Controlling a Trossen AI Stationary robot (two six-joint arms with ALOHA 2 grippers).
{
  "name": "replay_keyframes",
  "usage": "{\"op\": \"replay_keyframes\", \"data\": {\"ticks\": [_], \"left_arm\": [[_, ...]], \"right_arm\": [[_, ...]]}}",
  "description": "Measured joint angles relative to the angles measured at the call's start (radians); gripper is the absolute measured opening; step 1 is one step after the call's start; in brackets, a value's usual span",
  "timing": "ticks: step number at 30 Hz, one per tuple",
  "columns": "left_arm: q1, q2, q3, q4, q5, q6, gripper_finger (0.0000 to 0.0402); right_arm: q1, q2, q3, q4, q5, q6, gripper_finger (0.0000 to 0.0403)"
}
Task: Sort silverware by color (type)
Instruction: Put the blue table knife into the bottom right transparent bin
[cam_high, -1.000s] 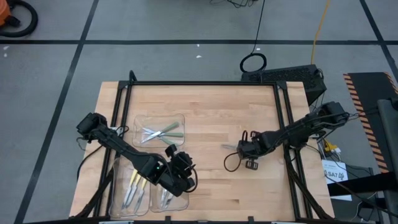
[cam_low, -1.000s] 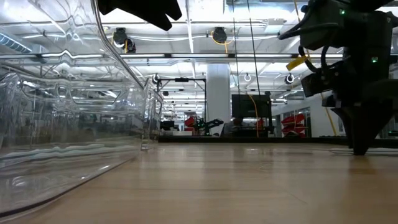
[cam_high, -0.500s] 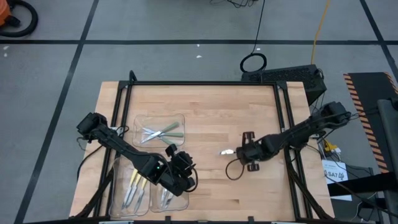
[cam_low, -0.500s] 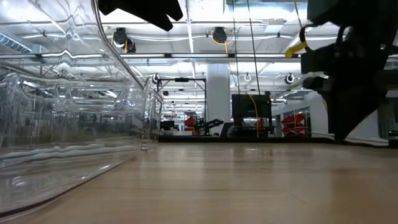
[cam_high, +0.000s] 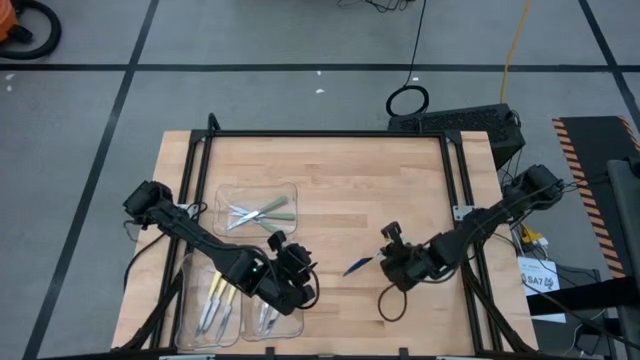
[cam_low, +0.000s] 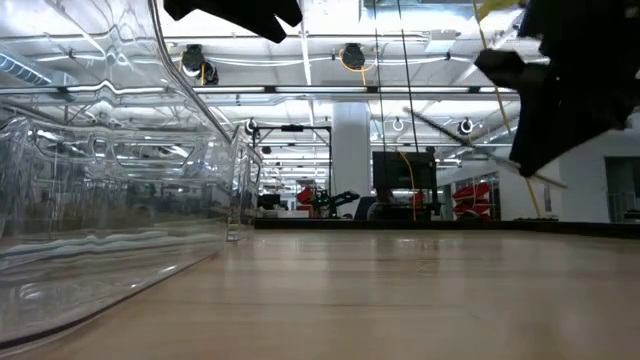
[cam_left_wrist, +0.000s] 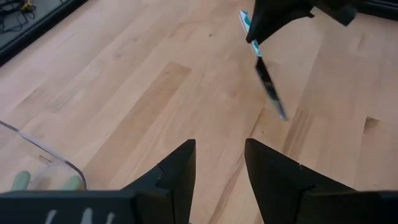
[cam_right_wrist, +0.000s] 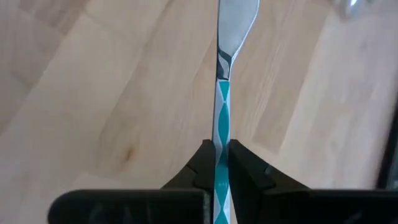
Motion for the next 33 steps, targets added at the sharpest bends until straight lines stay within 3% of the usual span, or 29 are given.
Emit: {"op": "replay_keyframes", "data": {"ticks": [5,11,15,25,33], "left_arm": [[0.0,0.0,0.0,0.004,-0.005,0.0,0.0147],[0.0,0.0,0.0,0.088,-0.018,0.05,0.0147],[0.0,0.0,0.0,0.165,-0.032,0.135,0.0147],[-0.003,0.03,0.0,0.267,-0.068,0.198,0.0148],[0.039,0.067,0.0,0.35,-0.092,0.168,0.0148]], "right_arm": [[0.042,0.0,0.036,0.014,0.065,-0.065,0.0016],[0.069,0.0,0.039,0.057,0.301,-0.147,0.0019],[0.069,0.0,0.039,0.107,0.382,-0.226,0.0018],[0.076,0.058,0.039,0.256,0.398,-0.462,0.0018],[0.12,0.14,0.039,0.412,0.398,-0.822,0.0018]]}}
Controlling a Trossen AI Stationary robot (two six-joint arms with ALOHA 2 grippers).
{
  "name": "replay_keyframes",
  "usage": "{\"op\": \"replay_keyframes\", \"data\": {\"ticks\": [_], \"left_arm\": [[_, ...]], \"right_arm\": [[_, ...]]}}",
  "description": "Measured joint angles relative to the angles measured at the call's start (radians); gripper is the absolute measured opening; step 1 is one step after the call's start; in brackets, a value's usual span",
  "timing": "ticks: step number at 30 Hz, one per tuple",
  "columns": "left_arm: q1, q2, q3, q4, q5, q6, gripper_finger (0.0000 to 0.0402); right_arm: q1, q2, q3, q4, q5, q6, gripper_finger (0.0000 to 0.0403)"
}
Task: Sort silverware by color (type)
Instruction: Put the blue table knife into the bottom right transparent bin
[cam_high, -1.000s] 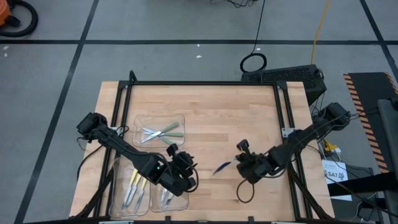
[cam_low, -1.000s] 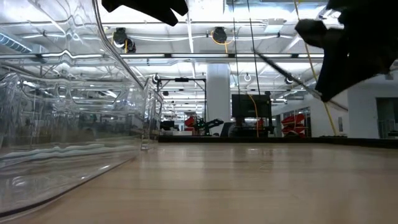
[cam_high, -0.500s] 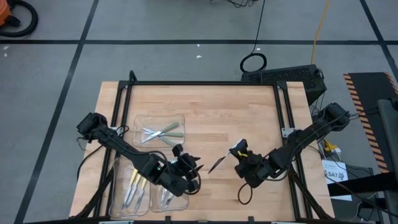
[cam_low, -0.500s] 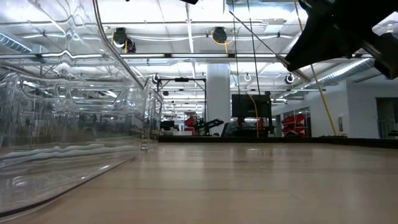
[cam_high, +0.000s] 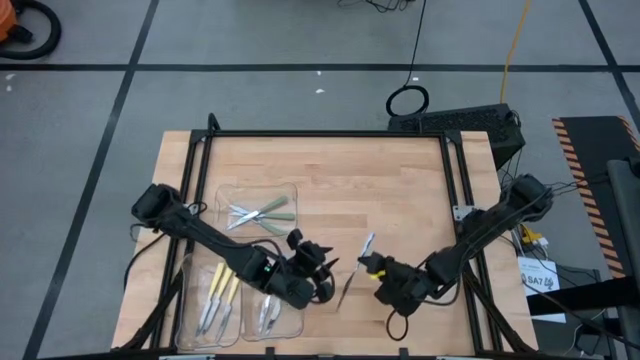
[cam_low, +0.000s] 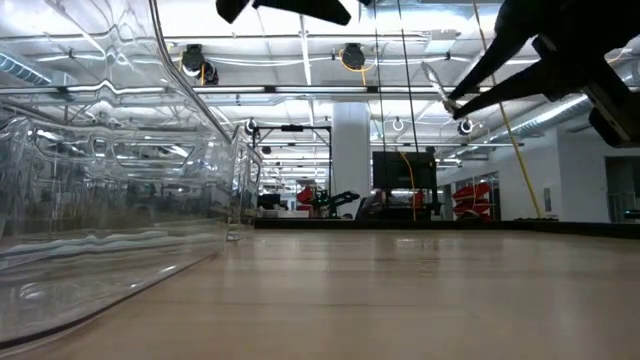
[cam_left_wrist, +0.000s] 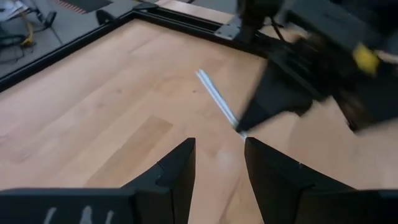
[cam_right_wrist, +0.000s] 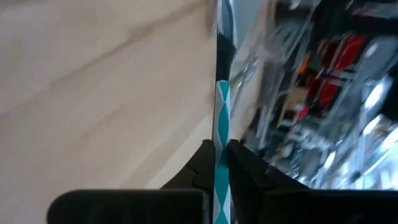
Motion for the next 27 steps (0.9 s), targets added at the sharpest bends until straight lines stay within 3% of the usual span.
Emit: {"op": "replay_keyframes", "data": {"ticks": [12,16,21,27], "left_arm": [[0.038,0.0,0.0,0.0,0.007,-0.053,0.0148],[0.03,0.0,0.0,-0.004,0.065,-0.108,0.0148],[0.022,0.031,0.0,-0.01,0.092,-0.153,0.0153],[0.044,0.06,0.0,0.015,0.095,-0.155,0.0199]], "right_arm": [[0.023,0.161,0.0,0.499,0.035,-0.494,0.0018],[0.024,0.205,0.0,0.622,0.053,-0.61,0.0018],[0.025,0.217,0.0,0.664,0.051,-0.643,0.0018],[0.025,0.217,0.0,0.665,0.049,-0.633,0.0019]]}}
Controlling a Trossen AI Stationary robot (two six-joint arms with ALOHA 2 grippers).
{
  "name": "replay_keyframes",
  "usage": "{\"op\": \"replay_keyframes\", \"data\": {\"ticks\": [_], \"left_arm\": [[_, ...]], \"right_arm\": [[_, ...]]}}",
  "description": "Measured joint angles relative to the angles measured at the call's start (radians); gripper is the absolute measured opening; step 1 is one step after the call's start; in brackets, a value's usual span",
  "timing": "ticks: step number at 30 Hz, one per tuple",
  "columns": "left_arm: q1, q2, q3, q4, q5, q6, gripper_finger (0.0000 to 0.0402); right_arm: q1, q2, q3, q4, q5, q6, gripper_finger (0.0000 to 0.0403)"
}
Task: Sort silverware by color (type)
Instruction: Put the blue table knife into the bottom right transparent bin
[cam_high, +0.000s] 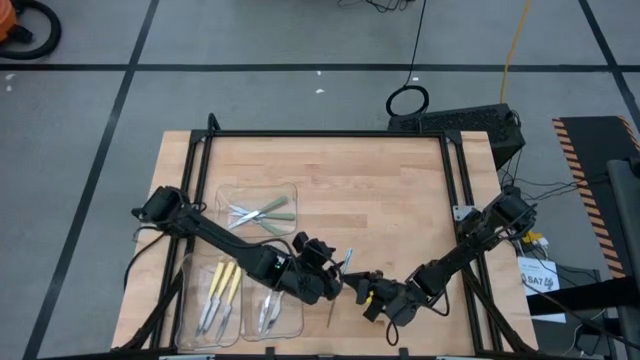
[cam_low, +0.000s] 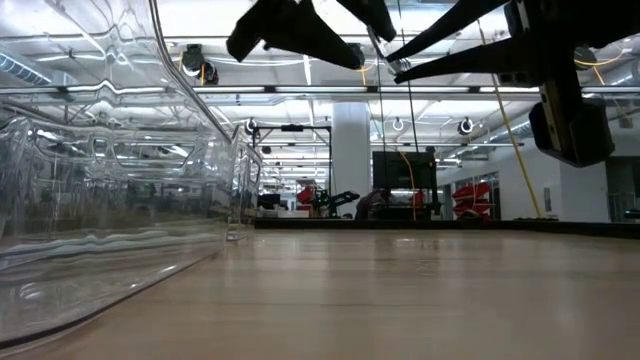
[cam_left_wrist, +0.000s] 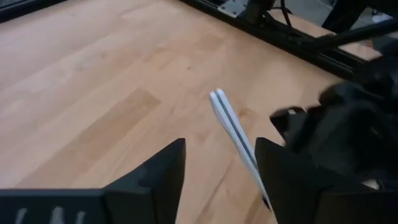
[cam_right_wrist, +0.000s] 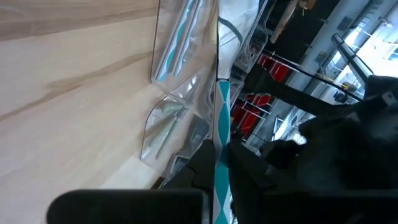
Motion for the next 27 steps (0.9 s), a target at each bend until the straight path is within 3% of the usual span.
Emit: {"op": "replay_keyframes", "data": {"ticks": [5,9,27], "left_arm": [[0.016,0.002,0.0,0.062,0.046,0.013,0.023],[0.026,0.012,0.0,0.102,0.096,-0.026,0.0231],[0.046,0.011,0.0,0.093,0.118,-0.069,0.0232]], "right_arm": [[0.0,0.0,0.0,-0.001,0.0,0.014,0.0019],[0.0,0.0,0.0,-0.001,-0.003,0.016,0.0019],[0.0,0.0,0.0,0.01,-0.005,0.009,0.002]]}}
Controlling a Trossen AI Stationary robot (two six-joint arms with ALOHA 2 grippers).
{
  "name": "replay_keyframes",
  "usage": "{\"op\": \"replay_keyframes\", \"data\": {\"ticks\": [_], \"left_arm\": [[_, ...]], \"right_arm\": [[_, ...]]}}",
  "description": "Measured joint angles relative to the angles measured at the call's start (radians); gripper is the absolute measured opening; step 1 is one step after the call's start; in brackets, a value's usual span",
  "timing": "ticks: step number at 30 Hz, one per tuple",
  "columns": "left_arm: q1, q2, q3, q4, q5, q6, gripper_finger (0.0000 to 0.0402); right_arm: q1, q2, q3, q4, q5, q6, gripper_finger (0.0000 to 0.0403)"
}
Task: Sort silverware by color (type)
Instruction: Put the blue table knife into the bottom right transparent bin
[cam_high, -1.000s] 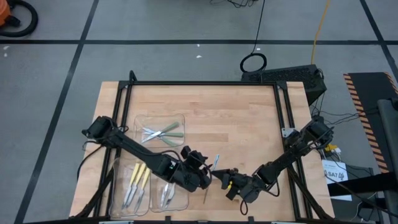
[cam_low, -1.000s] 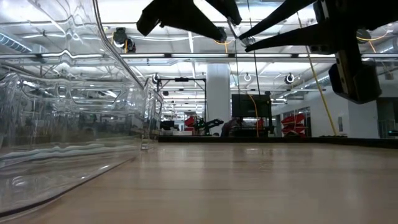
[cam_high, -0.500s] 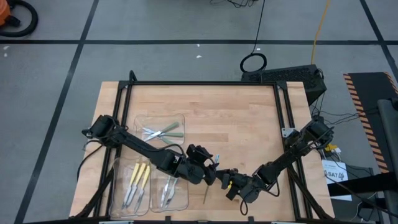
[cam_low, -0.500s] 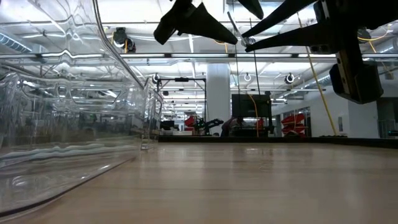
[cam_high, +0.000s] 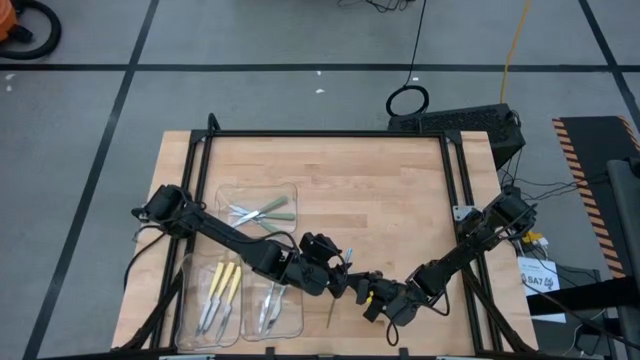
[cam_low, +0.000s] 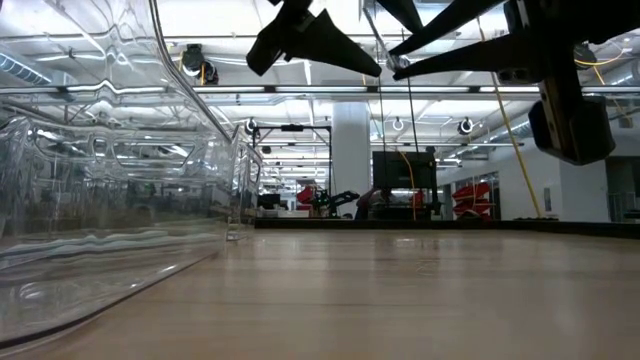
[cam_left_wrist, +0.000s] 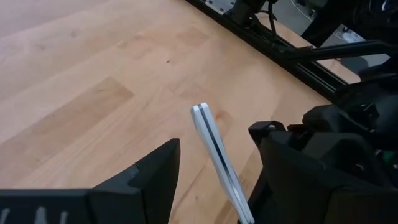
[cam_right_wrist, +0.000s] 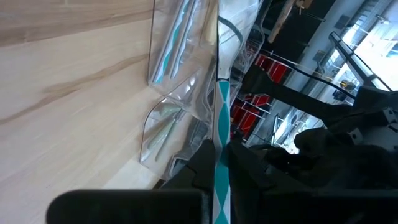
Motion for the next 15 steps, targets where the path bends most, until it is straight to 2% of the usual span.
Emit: {"op": "replay_keyframes", "data": {"ticks": [11,15], "left_arm": [[0.002,0.02,0.0,0.034,0.004,-0.001,0.0232],[0.018,0.054,0.0,0.101,0.067,0.036,0.023]], "right_arm": [[0.0,0.0,0.0,0.02,-0.028,-0.02,0.002],[0.0,0.0,0.0,0.019,-0.039,-0.024,0.002]]}}
